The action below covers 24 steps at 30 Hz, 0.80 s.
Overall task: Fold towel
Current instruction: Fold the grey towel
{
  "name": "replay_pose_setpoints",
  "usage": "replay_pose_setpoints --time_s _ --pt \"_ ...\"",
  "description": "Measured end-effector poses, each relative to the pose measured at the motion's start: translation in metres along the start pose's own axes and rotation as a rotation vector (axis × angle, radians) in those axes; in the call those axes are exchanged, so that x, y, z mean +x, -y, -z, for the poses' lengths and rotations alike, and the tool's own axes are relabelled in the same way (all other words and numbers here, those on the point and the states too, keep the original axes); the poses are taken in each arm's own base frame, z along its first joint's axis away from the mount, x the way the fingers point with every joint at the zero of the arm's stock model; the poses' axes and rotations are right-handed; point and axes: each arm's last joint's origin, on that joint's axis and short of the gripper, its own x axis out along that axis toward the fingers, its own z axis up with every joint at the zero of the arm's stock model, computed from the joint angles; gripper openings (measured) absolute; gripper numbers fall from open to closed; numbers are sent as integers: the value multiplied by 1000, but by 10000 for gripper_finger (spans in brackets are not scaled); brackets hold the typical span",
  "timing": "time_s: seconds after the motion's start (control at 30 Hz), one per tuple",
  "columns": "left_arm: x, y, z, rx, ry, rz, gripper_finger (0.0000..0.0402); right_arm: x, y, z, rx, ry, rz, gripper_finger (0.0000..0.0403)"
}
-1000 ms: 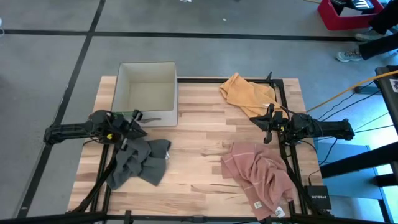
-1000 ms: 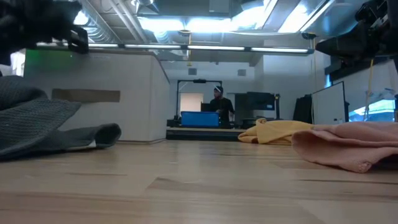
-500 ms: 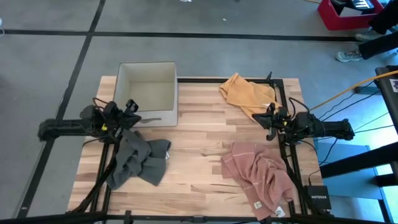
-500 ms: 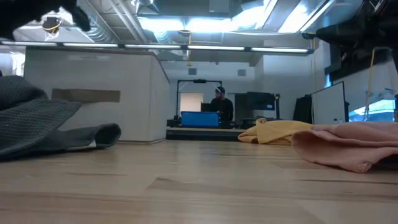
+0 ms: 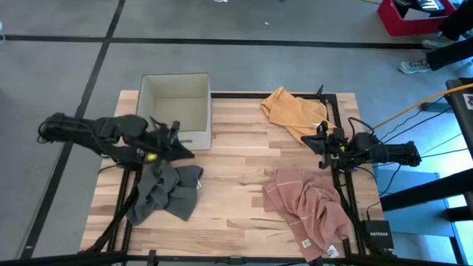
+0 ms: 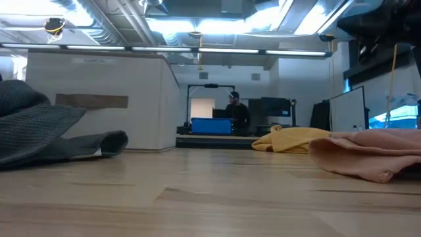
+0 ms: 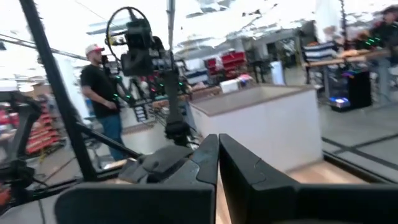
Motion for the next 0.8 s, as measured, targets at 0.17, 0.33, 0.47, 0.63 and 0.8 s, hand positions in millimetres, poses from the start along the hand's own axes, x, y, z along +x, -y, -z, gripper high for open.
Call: replay_pose_setpoints --time_s 0.17,0.33,0.47,0.63,0.8 --pt "19 27 12 -114 -178 -31 0 4 -4 -5 9 45 -94 17" --pt "26 67 34 -167 -275 -38 0 20 -11 -5 26 46 -183 17" --pt "26 96 49 -174 -313 -34 0 38 -15 1 25 32 -211 17" --pt "27 116 68 -98 -410 -97 0 55 -17 15 24 -23 -238 17" --pt "41 123 92 -140 -511 -187 0 64 -17 32 23 -127 -219 17"
